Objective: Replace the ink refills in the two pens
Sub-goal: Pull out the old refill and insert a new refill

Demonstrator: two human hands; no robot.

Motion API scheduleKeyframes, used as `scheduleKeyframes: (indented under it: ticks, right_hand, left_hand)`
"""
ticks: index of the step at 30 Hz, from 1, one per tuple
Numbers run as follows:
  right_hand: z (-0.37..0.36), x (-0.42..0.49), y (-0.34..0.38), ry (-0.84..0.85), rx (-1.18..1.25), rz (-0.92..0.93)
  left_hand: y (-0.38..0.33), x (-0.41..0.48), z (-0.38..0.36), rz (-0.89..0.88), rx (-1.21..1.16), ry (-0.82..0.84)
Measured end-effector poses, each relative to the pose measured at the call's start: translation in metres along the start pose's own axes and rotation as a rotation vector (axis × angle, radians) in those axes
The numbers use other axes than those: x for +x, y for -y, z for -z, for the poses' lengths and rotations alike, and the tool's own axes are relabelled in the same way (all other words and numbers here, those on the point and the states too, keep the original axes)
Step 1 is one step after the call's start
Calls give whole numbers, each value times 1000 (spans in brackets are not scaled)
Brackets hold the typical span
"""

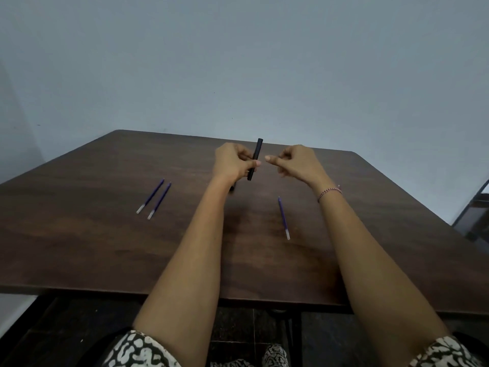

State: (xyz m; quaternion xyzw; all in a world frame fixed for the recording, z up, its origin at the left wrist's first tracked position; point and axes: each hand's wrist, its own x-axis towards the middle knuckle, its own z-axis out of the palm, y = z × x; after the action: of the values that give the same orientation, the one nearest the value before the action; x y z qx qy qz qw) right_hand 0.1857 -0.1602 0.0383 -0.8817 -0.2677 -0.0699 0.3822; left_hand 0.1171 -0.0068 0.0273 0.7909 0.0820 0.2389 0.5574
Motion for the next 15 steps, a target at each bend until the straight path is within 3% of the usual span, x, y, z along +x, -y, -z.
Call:
scheduleKeyframes:
  ticks: [2, 4, 8, 15]
  right_hand:
    - [15, 1, -2, 87, -226, -63]
    - [25, -1, -2, 314, -361, -202]
    - [24, -6, 0, 643, -501, -364]
    - [15, -4, -3, 730, -439, -416]
  left_hand:
    - [3, 3, 1, 7, 13, -38]
    - [6, 5, 1, 6, 36, -52]
    - [7, 4, 0, -2, 68, -47]
    - [8, 4, -5, 41, 45, 43]
